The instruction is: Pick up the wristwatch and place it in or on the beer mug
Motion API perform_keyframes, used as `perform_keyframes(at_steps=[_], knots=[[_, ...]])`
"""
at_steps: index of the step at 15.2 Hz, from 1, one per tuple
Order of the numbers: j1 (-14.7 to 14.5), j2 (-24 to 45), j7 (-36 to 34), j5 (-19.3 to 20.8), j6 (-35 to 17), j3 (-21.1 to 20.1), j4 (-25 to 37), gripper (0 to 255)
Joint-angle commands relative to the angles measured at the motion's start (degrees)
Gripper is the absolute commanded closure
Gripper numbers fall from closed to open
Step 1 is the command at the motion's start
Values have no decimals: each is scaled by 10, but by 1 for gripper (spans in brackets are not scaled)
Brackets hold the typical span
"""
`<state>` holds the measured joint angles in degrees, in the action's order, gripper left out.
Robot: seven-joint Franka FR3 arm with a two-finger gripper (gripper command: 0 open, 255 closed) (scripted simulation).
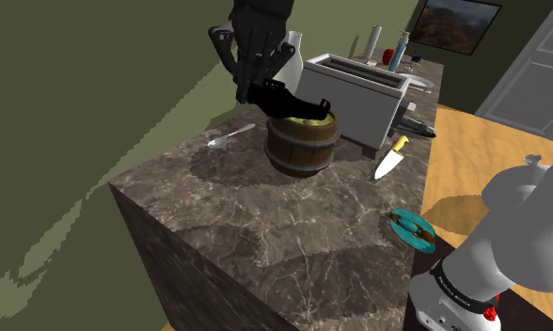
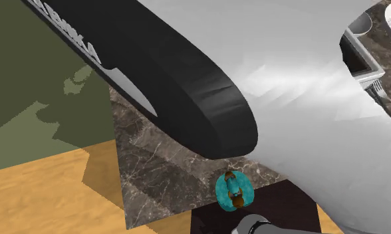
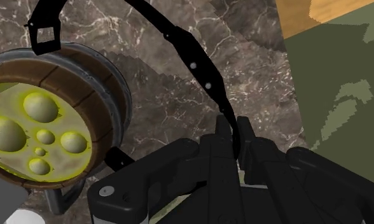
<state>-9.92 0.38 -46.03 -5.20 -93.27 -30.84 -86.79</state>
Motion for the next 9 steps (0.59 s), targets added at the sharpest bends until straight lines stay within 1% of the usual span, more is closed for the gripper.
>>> perform_keyframes(at_steps=[1,5,9], knots=[[16,-16,33,-12,-1,16,-18,255],[46,-43,96,-29,1,49,-47,255],[72,-58,156,-38,6,83,-64,255]])
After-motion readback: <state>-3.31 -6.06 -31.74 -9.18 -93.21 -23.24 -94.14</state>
